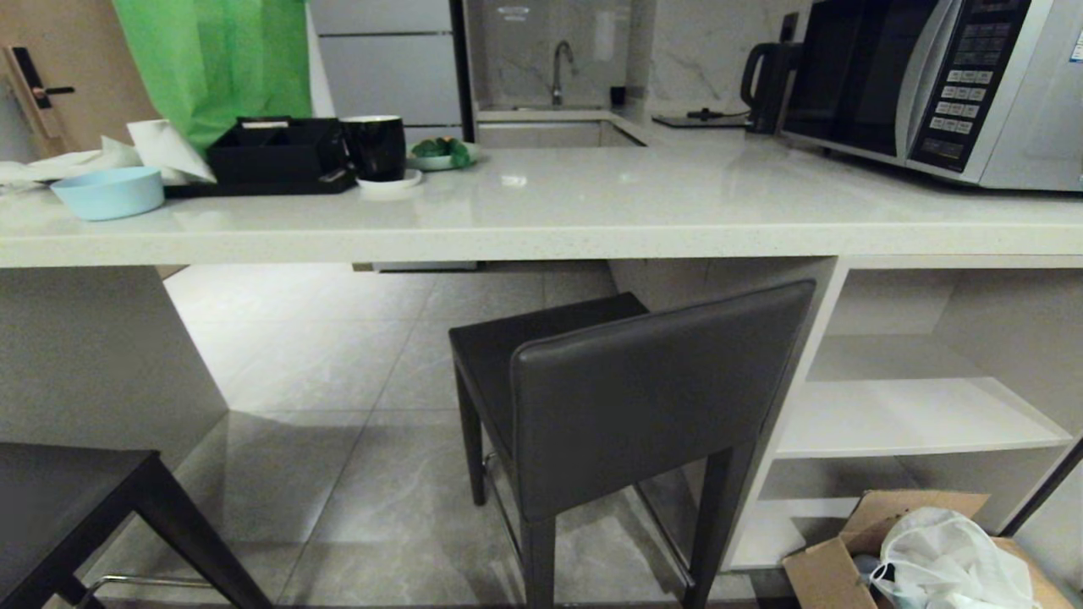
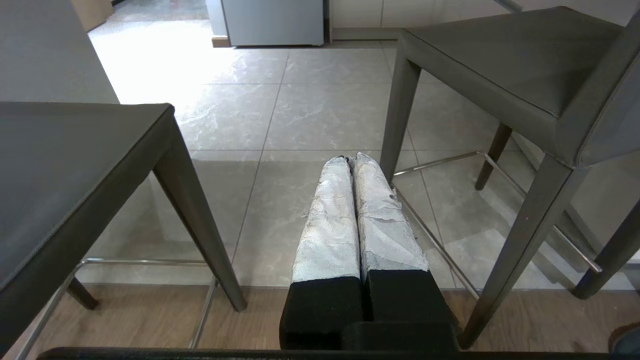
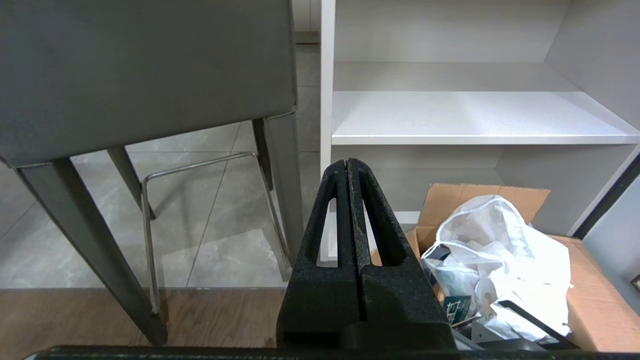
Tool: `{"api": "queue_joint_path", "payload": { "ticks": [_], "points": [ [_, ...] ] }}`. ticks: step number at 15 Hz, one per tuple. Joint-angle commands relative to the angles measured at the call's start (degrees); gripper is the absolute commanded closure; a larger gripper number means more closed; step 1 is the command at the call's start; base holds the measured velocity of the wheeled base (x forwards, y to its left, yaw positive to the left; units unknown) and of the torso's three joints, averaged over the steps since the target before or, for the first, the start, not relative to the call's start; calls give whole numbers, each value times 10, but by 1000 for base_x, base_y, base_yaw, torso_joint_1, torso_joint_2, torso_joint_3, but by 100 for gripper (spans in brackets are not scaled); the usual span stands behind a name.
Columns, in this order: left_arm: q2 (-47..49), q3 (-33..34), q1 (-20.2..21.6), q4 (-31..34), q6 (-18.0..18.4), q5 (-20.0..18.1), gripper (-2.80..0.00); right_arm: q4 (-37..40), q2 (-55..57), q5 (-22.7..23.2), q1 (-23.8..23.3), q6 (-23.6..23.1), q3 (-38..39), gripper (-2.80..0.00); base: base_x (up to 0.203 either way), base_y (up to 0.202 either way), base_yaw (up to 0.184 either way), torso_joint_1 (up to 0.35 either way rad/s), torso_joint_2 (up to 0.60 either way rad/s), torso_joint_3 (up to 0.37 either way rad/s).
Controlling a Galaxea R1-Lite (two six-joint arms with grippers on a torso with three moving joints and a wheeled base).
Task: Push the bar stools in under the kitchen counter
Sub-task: Pull the gray chair out from under the dining table
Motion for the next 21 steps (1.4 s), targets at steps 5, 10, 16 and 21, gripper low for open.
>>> {"api": "queue_joint_path", "payload": {
  "ticks": [5, 10, 16, 21],
  "points": [
    [0, 1, 0, -1, -4, 1, 0, 0, 0, 0, 0, 0, 0, 0, 0, 0, 0, 0, 0, 0],
    [0, 1, 0, -1, -3, 0, -280, 1, 0, 0, 0, -9, 0, -280, 0, 0, 0, 0, 0, 0],
    [0, 1, 0, -1, -3, 2, -280, 1, 0, 4, 0, -15, 0, -280, 0, 0, 0, 0, 0, 0],
    [-1, -2, 0, -7, -5, 2, -280, 0, 0, 7, 0, -17, 0, -280, 0, 0, 0, 0, 0, 0]
  ]
}}
